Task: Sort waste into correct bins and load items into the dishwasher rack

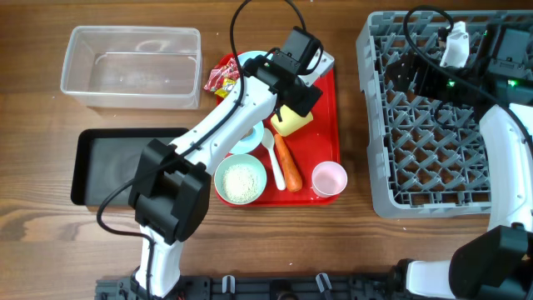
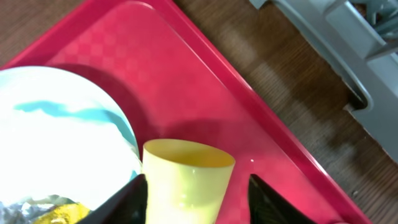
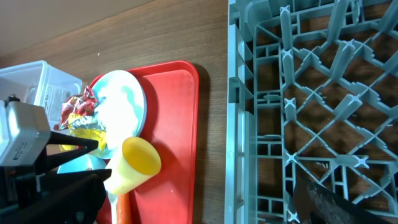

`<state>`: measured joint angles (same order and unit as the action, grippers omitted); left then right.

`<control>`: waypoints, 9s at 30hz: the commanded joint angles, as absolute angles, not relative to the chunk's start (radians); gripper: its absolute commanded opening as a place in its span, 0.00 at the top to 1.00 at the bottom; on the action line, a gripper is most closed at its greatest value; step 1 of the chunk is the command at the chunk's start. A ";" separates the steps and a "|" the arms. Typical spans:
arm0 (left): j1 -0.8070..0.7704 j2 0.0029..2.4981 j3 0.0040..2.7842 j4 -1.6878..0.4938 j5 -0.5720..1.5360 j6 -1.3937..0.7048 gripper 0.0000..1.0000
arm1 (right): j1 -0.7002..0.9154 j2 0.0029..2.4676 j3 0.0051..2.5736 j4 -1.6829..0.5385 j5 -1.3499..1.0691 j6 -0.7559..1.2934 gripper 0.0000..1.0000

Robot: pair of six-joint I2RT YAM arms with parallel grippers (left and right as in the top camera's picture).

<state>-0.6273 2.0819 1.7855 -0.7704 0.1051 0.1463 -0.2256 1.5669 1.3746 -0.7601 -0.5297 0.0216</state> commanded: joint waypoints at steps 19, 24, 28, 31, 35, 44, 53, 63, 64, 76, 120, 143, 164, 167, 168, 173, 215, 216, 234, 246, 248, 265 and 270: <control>-0.703 2.193 1.787 -0.756 -0.151 -0.200 0.43 | -0.225 1.547 1.374 -0.761 -0.516 0.029 0.01; -0.725 2.187 1.788 -0.784 -0.150 -0.200 0.45 | -0.225 1.547 1.374 -0.761 -0.516 0.029 0.00; -0.783 2.147 1.788 -0.786 -0.151 -0.199 0.45 | -0.225 1.547 1.374 -0.761 -0.516 0.029 0.00; -0.813 2.126 1.788 -0.830 -0.151 -0.200 0.49 | -0.225 1.547 1.374 -0.761 -0.516 0.029 0.00; -0.822 2.126 1.788 -0.974 -0.151 -0.219 0.53 | -0.225 1.547 1.374 -0.761 -0.516 0.029 0.00; -0.822 2.125 1.788 -1.050 -0.168 -0.217 0.75 | -0.225 1.547 1.374 -0.764 -0.516 0.029 0.00; -0.878 2.027 1.788 -1.177 -0.291 0.023 0.36 | -0.225 1.547 1.374 -0.762 -0.516 0.029 0.00; -0.925 2.044 1.585 -1.007 -0.426 0.000 0.40 | -0.225 1.547 1.374 -0.763 -0.516 0.029 0.00; -0.925 2.044 1.561 -0.951 -0.432 0.000 0.40 | -0.225 1.547 1.374 -0.763 -0.516 0.029 0.00; -0.894 2.045 1.440 -0.617 -0.453 -0.004 0.96 | -0.225 1.547 1.374 -0.765 -0.516 0.028 0.00; -0.654 2.093 1.419 -0.262 0.178 -0.715 0.41 | -0.225 1.547 1.372 -0.775 -0.516 0.028 0.00; -0.273 1.682 1.419 -0.304 1.136 -0.555 0.96 | -0.225 1.548 1.372 -0.736 -1.042 -0.185 0.00; -0.194 1.682 1.419 -0.266 1.497 -0.343 0.96 | 0.122 1.723 1.372 -0.225 -1.423 0.031 0.00; -0.207 1.682 1.419 -0.266 1.496 -0.343 0.96 | 0.140 1.726 1.372 -0.191 -1.423 0.055 0.00; -0.215 1.682 1.419 -0.266 1.496 -0.342 0.96 | 0.146 1.726 1.372 -0.187 -1.423 0.054 0.02; -0.225 1.682 1.419 -0.266 1.496 -0.321 0.96 | 0.154 1.726 1.372 -0.187 -1.423 0.054 0.19; -0.225 1.682 1.419 -0.266 1.465 -0.318 0.67 | 0.154 1.729 1.328 -0.152 -1.491 0.029 0.45; -0.225 1.682 1.419 -0.266 1.465 -0.318 0.65 | 0.154 1.729 1.328 -0.149 -1.491 0.029 0.45; -0.224 1.682 1.419 -0.299 1.256 -0.318 0.65 | -0.164 1.694 1.328 -0.151 -1.267 0.202 0.43; -0.225 1.682 1.419 -0.577 0.561 -0.318 0.27 | -0.201 1.544 1.607 -0.980 -0.393 0.067 0.42; -0.226 1.682 1.419 -0.589 0.533 -0.318 0.26 | -0.201 1.544 1.691 -1.133 -0.271 0.072 0.41; -0.226 1.685 1.419 -0.654 0.356 -0.317 0.14 | -0.454 1.628 1.677 -1.591 0.015 0.204 0.37; -0.226 1.697 1.419 -0.677 0.339 -0.317 0.12 | -0.456 1.640 1.582 -1.579 0.084 0.248 0.36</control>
